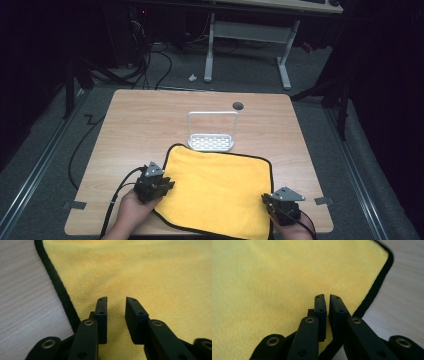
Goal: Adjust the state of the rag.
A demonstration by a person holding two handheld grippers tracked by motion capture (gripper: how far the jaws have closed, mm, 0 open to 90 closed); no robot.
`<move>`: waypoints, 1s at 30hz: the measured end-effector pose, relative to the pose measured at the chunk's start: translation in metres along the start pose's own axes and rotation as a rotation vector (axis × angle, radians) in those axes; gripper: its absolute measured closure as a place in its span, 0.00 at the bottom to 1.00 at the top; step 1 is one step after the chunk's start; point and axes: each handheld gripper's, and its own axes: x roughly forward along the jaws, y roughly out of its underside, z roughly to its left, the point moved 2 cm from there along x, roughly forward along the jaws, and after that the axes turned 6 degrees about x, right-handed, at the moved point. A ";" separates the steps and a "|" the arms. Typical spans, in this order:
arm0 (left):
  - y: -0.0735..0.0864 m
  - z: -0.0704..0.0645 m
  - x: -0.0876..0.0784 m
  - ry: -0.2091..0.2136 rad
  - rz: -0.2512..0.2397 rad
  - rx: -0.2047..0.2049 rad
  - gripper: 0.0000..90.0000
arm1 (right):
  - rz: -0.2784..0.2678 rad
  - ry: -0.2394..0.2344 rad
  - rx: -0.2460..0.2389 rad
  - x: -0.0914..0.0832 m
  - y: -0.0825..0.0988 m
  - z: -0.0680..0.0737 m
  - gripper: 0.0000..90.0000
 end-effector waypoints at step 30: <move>-0.023 0.057 0.021 -0.125 -0.114 -0.143 0.50 | -0.114 -0.021 -0.005 0.009 -0.042 0.026 0.71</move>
